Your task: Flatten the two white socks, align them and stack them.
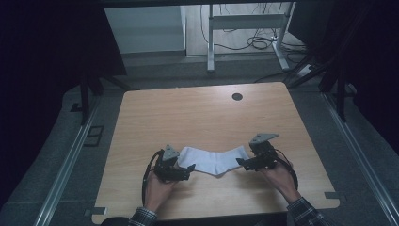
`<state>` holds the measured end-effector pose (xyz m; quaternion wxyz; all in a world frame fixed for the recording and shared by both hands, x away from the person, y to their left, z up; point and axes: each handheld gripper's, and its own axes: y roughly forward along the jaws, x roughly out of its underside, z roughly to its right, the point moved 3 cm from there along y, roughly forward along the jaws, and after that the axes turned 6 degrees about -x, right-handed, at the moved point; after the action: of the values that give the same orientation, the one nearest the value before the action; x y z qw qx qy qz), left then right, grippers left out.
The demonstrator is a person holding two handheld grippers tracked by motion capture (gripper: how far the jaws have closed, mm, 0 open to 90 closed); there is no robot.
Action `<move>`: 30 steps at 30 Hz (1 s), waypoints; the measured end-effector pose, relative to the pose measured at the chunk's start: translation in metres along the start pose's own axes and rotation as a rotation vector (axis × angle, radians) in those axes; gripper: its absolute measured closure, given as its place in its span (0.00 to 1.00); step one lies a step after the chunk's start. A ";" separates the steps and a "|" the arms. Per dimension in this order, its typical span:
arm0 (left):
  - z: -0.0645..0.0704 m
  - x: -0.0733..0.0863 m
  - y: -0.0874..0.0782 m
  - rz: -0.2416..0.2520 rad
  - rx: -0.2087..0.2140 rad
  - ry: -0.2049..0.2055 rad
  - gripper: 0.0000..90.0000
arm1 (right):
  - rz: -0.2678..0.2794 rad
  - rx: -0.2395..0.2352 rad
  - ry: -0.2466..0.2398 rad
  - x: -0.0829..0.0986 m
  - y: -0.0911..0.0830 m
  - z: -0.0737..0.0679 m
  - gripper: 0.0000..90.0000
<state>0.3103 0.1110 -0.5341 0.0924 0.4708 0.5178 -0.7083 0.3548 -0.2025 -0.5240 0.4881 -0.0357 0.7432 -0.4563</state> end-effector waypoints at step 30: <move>-0.023 0.029 -0.048 -0.006 -0.084 0.014 0.04 | 0.055 0.060 -0.007 0.028 -0.053 0.012 0.11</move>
<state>0.2781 0.1619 -0.5260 0.1062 0.4702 0.5489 -0.6829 0.3288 -0.2552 -0.5063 0.5040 -0.0021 0.7281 -0.4646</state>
